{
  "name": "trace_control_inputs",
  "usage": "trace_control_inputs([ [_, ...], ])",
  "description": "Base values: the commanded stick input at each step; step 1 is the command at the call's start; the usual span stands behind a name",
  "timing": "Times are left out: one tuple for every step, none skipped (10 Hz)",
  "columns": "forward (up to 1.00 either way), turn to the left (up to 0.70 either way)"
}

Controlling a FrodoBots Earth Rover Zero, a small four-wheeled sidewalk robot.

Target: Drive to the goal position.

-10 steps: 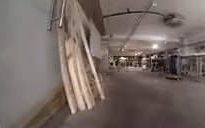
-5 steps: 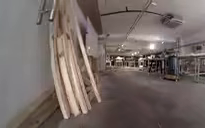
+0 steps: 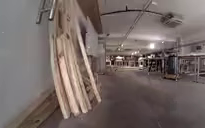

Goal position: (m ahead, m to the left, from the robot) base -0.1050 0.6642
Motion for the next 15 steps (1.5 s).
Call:
trace_control_inputs([
  [0.45, -0.27],
  [0.45, -0.27],
  [0.43, -0.26],
  [0.0, -0.45],
  [0.0, -0.45],
  [0.0, -0.45],
  [0.0, -0.45],
  [0.0, -0.45],
  [0.0, -0.45],
  [0.0, -0.45],
  [0.0, -0.45],
  [0.0, -0.45],
  [0.0, -0.45],
  [0.0, -0.45],
  [0.0, -0.45],
])
